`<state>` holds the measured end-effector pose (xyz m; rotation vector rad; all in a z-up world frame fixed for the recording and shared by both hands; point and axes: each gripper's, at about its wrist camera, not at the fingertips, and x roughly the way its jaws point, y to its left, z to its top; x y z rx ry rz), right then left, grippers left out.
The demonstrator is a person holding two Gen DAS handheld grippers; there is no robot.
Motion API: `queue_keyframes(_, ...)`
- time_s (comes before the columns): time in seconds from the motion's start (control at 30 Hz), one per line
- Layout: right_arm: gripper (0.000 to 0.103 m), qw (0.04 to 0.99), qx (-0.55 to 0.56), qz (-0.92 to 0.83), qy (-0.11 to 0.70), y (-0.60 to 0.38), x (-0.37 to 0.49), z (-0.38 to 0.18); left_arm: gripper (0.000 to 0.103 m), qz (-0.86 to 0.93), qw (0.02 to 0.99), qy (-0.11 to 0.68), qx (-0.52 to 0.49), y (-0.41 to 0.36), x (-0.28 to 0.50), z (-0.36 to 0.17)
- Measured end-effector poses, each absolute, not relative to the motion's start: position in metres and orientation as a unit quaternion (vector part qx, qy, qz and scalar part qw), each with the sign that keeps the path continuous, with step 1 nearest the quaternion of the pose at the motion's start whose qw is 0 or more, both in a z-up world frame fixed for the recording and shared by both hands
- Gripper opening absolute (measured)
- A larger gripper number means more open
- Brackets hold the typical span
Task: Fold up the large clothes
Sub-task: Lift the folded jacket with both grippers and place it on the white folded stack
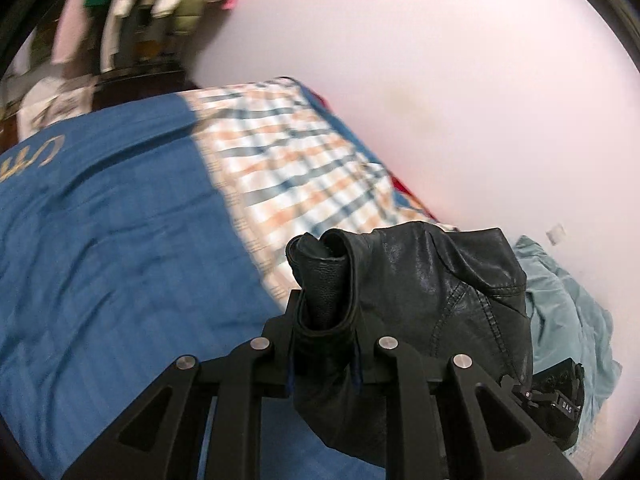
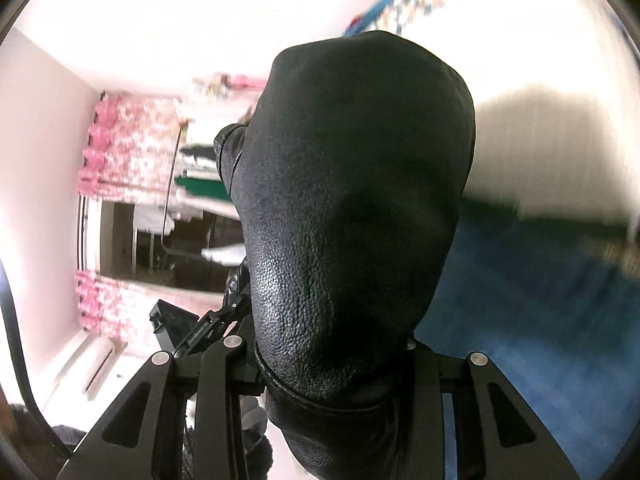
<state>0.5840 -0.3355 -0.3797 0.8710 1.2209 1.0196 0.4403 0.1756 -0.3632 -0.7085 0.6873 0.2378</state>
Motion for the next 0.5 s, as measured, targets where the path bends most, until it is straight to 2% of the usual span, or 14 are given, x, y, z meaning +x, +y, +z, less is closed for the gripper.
queue_keyframes(0.27, 0.039, 0.640, 0.396, 0.411, 0.515, -0.418, 0.707, -0.369, 0.016, 0.076, 0.871, 0.349, -0.336, 0.154, 0.566, -0.378)
queue_keyframes(0.5, 0.039, 0.613, 0.420, 0.384, 0.549, -0.457, 0.784, -0.436, 0.016, 0.071, 0.847, 0.399, -0.344, 0.149, 0.627, -0.444)
